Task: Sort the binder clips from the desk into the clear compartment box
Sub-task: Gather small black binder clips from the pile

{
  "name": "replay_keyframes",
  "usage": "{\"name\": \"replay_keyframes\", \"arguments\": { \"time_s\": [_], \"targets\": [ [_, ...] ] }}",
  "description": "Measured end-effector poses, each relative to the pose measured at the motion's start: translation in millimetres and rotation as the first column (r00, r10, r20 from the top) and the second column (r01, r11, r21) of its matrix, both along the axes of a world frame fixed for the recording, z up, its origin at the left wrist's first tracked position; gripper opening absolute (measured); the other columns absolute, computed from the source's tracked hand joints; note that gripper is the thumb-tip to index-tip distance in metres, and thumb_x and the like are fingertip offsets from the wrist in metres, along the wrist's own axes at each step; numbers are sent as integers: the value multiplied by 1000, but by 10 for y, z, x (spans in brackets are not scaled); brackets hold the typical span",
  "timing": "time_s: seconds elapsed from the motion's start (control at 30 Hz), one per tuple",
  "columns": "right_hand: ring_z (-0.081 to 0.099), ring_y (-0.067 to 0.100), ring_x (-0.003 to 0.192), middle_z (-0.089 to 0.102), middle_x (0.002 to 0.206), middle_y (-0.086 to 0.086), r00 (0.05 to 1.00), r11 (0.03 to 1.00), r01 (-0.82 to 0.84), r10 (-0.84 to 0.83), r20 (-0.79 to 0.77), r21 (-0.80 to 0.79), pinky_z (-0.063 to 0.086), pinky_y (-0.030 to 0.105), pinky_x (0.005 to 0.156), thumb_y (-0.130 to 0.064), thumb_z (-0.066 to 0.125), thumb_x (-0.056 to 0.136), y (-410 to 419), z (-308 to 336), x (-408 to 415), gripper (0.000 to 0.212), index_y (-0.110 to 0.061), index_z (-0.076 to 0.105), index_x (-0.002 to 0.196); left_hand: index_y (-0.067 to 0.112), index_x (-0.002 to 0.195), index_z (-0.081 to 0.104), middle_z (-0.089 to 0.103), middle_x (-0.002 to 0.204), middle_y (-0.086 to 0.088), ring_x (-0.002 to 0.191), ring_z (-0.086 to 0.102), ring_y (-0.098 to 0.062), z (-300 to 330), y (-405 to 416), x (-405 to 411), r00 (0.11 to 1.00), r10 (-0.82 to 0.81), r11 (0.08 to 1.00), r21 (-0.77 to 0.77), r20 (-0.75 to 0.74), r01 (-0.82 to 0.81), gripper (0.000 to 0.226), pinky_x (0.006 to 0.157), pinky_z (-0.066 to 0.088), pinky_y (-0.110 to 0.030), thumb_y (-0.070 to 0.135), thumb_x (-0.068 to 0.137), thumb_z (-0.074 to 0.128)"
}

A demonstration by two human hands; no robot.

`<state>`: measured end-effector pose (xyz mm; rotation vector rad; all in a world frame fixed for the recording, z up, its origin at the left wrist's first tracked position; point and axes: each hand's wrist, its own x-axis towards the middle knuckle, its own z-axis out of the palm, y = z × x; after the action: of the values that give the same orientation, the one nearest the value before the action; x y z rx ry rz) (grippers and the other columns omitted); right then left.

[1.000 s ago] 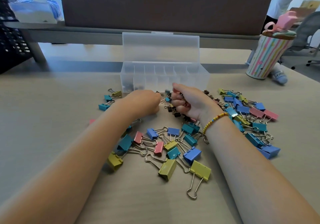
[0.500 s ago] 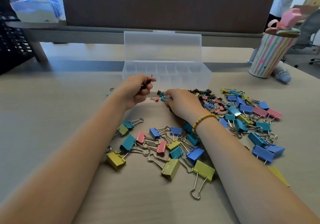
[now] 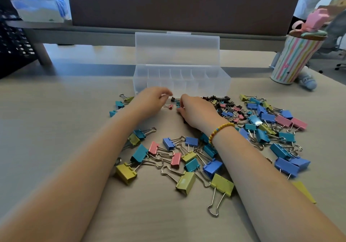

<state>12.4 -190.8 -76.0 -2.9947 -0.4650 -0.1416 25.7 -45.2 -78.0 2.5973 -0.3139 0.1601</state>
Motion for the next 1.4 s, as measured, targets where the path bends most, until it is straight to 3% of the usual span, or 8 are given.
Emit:
{"name": "replay_keyframes", "arguments": {
  "time_s": [0.17,0.43,0.53,0.67,0.8,1.0,1.23,1.4],
  "targets": [
    [58,30,98,62,110,13,1000,1000,24,-24,-20,11,39,32,71,-30,42,99,-4,-13,19,27,-9,46,115,19,132,39,58,122,-14,109,54,-29,2,-20,-33,995,-74,880,466,-66,96,35,89,45,-37,31,99,36],
    [47,23,67,51,75,4,998,935,40,-23,-53,353,33,31,53,-27,38,97,-4,-7,26,22,-6,43,100,3,112,45,58,105,-15,83,46,-22,63,-51,-40,987,-73,887,442,-144,131,30,73,37,-31,30,99,39],
    [26,15,48,34,53,-1,963,647,190,23,-268,739,21,24,41,-16,31,95,-20,75,70,26,-14,37,70,3,112,47,49,89,-7,79,43,-19,71,-43,-49,987,-86,900,415,-139,137,30,72,35,-28,28,100,36],
    [20,7,37,27,50,-3,828,-88,522,292,-479,849,13,13,31,-12,27,92,-88,140,80,26,-18,30,67,3,111,47,47,85,-4,77,45,-17,52,-66,-48,990,-73,912,393,-122,115,29,70,36,-27,26,100,33],
    [24,6,35,30,51,-2,784,-295,599,409,-468,745,16,13,26,-15,29,91,-166,122,86,23,-17,33,69,3,108,49,54,88,-11,76,47,-21,16,-102,-33,995,-47,916,394,-89,78,26,70,39,-30,22,100,32],
    [26,5,37,32,53,-3,792,-334,605,344,-504,723,16,12,29,-29,36,98,-221,104,83,29,-17,36,72,6,113,51,60,99,-12,85,53,-22,-18,-39,14,994,-14,984,176,-108,32,28,84,45,-35,23,100,34],
    [30,3,38,43,63,-1,820,-228,568,238,-520,791,20,12,29,-10,40,96,-192,53,83,15,-11,51,87,21,139,30,61,118,-13,100,59,-28,-11,-131,-44,983,-171,852,491,-70,184,39,84,51,-39,27,100,34],
    [32,6,47,44,68,0,887,144,450,45,-460,882,25,13,33,1,33,94,-118,35,64,30,-9,59,106,13,119,35,61,96,-11,74,53,-24,-44,-100,-47,985,-170,803,583,22,125,21,63,48,-35,16,98,38]
  ]
}}
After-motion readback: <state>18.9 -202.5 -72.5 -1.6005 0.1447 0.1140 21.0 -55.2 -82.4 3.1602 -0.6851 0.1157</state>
